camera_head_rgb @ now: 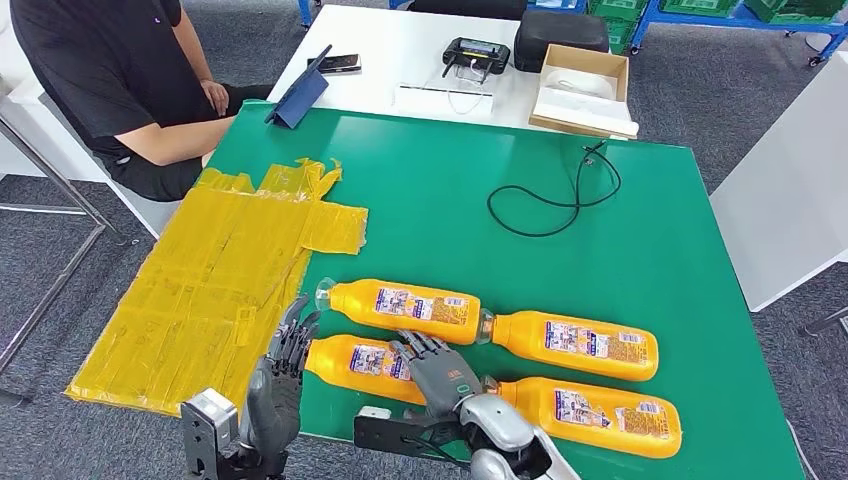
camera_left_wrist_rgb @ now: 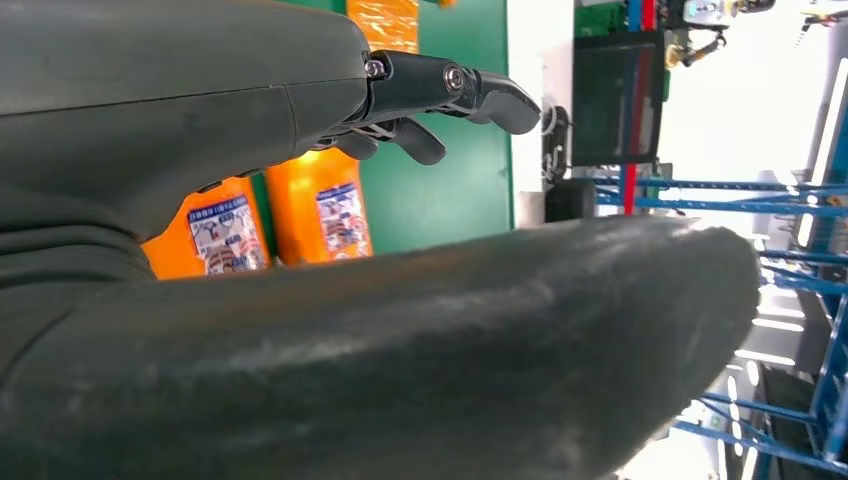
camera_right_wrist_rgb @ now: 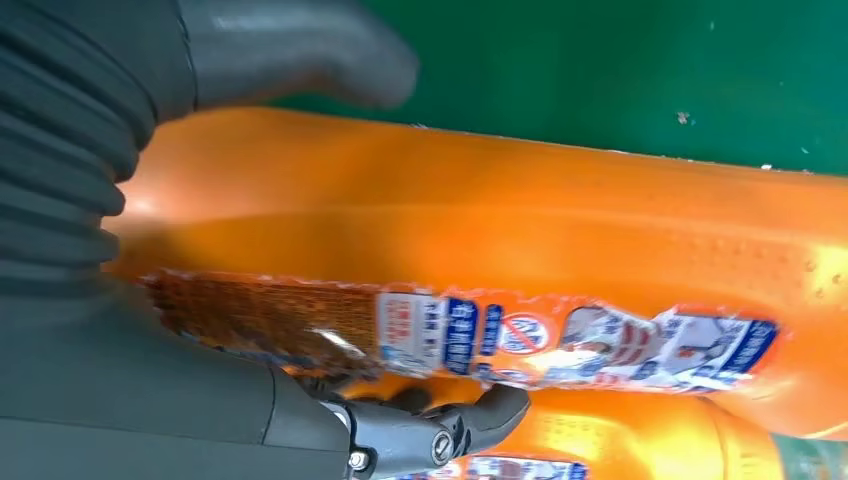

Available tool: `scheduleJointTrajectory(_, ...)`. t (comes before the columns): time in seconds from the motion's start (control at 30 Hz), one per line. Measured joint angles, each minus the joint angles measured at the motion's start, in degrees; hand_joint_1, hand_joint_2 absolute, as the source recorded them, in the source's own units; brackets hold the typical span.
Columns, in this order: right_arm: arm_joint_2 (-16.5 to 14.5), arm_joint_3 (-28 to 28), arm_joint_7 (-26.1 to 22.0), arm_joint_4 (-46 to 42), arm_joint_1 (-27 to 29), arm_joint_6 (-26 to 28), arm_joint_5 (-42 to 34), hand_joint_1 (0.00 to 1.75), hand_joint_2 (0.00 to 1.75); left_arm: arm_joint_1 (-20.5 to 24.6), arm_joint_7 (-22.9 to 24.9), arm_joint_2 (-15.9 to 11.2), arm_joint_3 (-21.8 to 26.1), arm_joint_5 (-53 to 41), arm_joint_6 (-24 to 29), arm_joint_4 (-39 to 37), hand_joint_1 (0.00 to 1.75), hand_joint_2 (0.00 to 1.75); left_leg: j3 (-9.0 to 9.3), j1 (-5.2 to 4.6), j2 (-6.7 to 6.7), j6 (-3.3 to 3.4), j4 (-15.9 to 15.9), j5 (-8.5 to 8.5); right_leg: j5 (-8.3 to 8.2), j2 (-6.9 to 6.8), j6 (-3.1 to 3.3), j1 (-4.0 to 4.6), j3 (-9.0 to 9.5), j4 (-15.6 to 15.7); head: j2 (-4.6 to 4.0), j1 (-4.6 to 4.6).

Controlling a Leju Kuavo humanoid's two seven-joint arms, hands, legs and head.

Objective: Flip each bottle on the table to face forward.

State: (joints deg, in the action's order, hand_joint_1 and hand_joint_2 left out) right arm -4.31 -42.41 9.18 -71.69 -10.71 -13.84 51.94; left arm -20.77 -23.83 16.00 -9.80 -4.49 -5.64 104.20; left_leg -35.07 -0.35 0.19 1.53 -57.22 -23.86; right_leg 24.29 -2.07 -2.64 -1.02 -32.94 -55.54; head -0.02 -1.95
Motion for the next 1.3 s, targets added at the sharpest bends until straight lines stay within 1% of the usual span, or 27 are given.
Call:
scheduleJointTrajectory(0.13,-0.06,-1.53,-0.94,4.67,-3.62,-1.30,-2.04,1.75,1.75,1.11,-0.07,-0.60,-0.45,0.77,0.73,-0.97,0.00,0.00,0.57,0.02,0.10,-0.13,0.01,-0.28,0.22,0.06,0.14,0.00,0.14,0.01,0.00,0.02)
scheduleJointTrajectory(0.23,-0.08,-2.47,-1.43,6.50,-5.23,-1.87,-3.82,1.75,1.75,1.46,-0.60,-0.82,-0.40,1.86,2.89,-1.36,0.00,0.00,0.85,0.04,0.33,-0.18,0.01,-0.40,0.23,0.26,0.14,0.03,0.36,0.01,0.00,0.00)
scheduleJointTrajectory(0.3,-0.07,-3.19,-1.25,7.51,-5.97,-2.00,-5.23,1.75,1.75,1.63,-0.98,-0.74,0.08,3.94,5.61,-1.40,0.00,0.87,1.01,0.07,0.38,-0.21,0.01,-0.46,0.26,0.32,0.18,0.05,0.52,0.01,0.00,0.01)
scheduleJointTrajectory(0.37,-0.07,-3.72,-0.52,8.23,-6.47,-1.48,-7.02,1.75,1.75,1.69,-1.44,-0.18,1.56,7.45,10.13,-1.05,0.00,1.75,1.21,0.10,0.46,-0.29,0.01,-0.56,0.32,0.38,0.25,0.10,0.70,0.01,0.00,-0.01)
scheduleJointTrajectory(0.47,-0.40,-3.52,0.61,8.30,-5.61,2.38,-12.29,1.75,1.75,1.57,-3.69,1.37,5.11,13.86,21.64,0.60,0.00,1.75,1.44,0.21,0.50,-0.36,0.01,-0.68,0.46,0.42,0.34,0.20,0.92,0.01,0.00,0.00)
scheduleJointTrajectory(0.57,-1.07,-1.80,-0.55,5.82,-2.51,7.73,-22.16,1.75,1.75,0.81,-6.79,2.13,8.32,15.81,33.05,3.12,0.00,1.75,1.44,0.31,0.46,-0.37,0.01,-0.70,0.54,0.40,0.36,0.25,1.01,0.00,0.00,0.02)
scheduleJointTrajectory(0.63,-1.70,-1.10,-1.81,2.85,0.51,10.79,-29.03,1.75,1.75,0.41,-8.00,2.48,9.57,15.35,37.75,4.42,0.00,1.75,1.26,0.31,0.38,-0.37,0.00,-0.70,0.54,0.39,0.36,0.25,1.15,-0.01,0.00,0.01)
scheduleJointTrajectory(0.67,-1.96,-0.99,-2.42,1.22,2.14,12.14,-31.58,1.75,1.75,0.21,-8.24,2.61,10.01,15.06,39.17,4.84,0.00,1.75,1.14,0.31,0.35,-0.37,0.00,-0.69,0.53,0.38,0.35,0.25,1.18,-0.02,0.00,0.00)
scheduleJointTrajectory(0.73,-2.19,-0.93,-3.85,-2.03,5.36,14.23,-34.21,1.75,1.75,-0.20,-8.19,2.85,10.58,14.49,40.34,5.32,0.00,1.75,0.91,0.31,0.28,-0.36,-0.01,-0.67,0.52,0.33,0.35,0.25,1.09,-0.03,0.00,-0.01)
scheduleJointTrajectory(0.9,-1.42,-0.13,-7.02,-9.71,10.69,15.83,-35.58,1.75,1.75,-1.12,-7.18,3.26,10.86,13.95,40.48,5.46,0.00,1.75,0.68,0.27,0.23,-0.36,-0.01,-0.68,0.53,0.22,0.35,0.23,0.91,-0.02,0.00,0.02)
scheduleJointTrajectory(1.07,-0.67,0.34,-7.35,-13.35,12.83,15.83,-35.67,1.75,1.75,-1.35,-7.10,3.55,10.90,13.95,40.46,5.46,0.00,1.75,0.62,0.24,0.23,-0.34,-0.01,-0.69,0.53,0.22,0.34,0.21,0.86,-0.01,0.00,0.01)
scheduleJointTrajectory(1.13,-0.57,0.46,-7.78,-14.03,13.22,15.80,-35.67,1.75,1.75,-1.40,-6.18,3.60,10.90,14.15,39.31,5.46,0.00,1.75,0.63,0.24,0.23,-0.34,-0.01,-0.68,0.53,0.22,0.34,0.21,0.86,-0.01,0.00,0.01)
scheduleJointTrajectory(1.17,-0.56,0.56,-8.35,-14.34,13.42,15.78,-35.63,1.75,1.75,-1.49,-4.78,3.62,10.90,14.52,37.29,5.45,0.00,1.75,0.63,0.24,0.22,-0.34,-0.01,-0.68,0.53,0.21,0.34,0.22,0.86,-0.01,0.00,0.01)
scheduleJointTrajectory(1.2,-0.55,0.69,-9.15,-14.73,13.69,15.75,-35.53,1.75,1.75,-1.70,-2.71,3.63,10.91,15.05,33.87,5.42,0.00,1.75,0.63,0.24,0.22,-0.34,-0.01,-0.68,0.53,0.21,0.34,0.22,0.86,-0.01,0.00,0.01)
scheduleJointTrajectory(1.23,-0.52,0.82,-10.03,-15.22,14.02,15.74,-35.37,1.75,1.75,-2.04,-0.40,3.65,10.91,15.68,29.33,5.35,0.00,1.75,0.63,0.24,0.22,-0.34,-0.01,-0.68,0.53,0.21,0.34,0.22,0.85,-0.01,0.00,0.01)
scheduleJointTrajectory(1.3,-0.32,1.05,-11.51,-16.55,14.82,15.68,-34.69,1.75,1.75,-2.91,3.64,3.67,10.92,16.97,18.44,5.00,0.00,1.75,0.62,0.25,0.22,-0.34,-0.01,-0.68,0.53,0.22,0.34,0.22,0.84,-0.02,0.00,0.01)
